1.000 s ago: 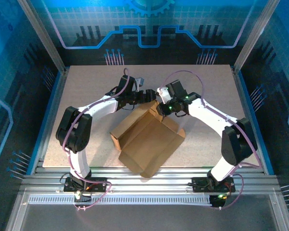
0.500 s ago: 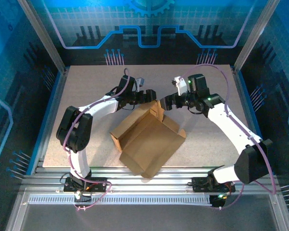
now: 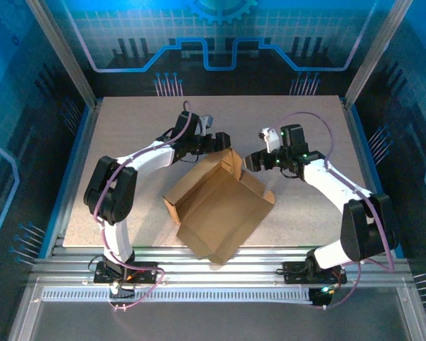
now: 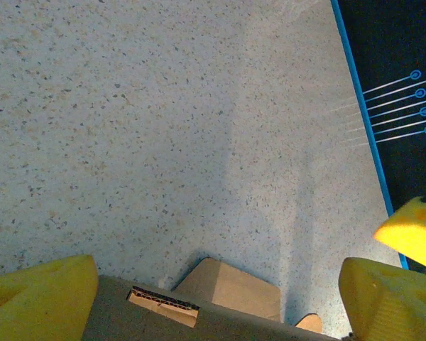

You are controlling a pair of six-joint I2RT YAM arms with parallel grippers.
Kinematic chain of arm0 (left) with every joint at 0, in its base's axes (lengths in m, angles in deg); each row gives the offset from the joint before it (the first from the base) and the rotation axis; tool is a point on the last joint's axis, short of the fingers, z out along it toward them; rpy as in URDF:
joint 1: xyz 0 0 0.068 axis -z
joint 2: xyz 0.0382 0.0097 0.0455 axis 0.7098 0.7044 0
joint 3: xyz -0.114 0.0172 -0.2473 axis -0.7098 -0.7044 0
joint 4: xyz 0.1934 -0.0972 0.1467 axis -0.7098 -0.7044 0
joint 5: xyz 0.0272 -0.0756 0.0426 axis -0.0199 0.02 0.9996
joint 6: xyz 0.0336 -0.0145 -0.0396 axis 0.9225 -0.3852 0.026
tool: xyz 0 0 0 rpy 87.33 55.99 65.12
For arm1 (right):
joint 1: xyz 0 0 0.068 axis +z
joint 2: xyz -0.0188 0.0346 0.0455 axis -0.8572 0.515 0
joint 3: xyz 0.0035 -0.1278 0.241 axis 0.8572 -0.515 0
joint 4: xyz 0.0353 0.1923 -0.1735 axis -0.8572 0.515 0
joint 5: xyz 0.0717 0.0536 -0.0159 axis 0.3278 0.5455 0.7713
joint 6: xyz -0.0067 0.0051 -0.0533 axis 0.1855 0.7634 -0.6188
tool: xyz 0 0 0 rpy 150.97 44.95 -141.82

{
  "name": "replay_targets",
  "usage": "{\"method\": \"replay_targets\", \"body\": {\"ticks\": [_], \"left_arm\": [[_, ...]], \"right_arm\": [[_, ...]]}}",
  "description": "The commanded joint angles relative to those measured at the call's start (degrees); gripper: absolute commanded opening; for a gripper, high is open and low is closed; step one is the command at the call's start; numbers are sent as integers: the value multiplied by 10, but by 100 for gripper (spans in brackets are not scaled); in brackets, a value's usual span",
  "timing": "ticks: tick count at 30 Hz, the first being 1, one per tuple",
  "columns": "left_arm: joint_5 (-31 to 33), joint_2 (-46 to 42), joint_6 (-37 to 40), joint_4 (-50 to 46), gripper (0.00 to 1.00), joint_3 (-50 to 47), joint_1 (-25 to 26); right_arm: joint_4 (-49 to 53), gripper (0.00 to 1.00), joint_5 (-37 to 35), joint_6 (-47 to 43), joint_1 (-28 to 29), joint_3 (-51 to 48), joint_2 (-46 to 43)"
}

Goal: Fold the paper box

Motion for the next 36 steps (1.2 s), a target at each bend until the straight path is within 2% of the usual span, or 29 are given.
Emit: {"method": "replay_targets", "body": {"ticks": [1, 7, 20, 29, 36], "left_arm": [[-9, 13, 13, -10, 88, 11, -1], [-11, 18, 10, -10, 87, 14, -1], [-35, 42, 28, -38, 83, 45, 0], [-58, 56, 45, -72, 81, 74, 3], [-84, 67, 48, -80, 80, 86, 3]], "right_arm": [[-60, 81, 9, -13, 1, -6, 23], [-99, 78, 14, -28, 21, -17, 45], [-103, 72, 29, -59, 65, 13, 87], [-92, 59, 25, -71, 92, 56, 123], [-107, 50, -11, -70, 105, 61, 134]]}}
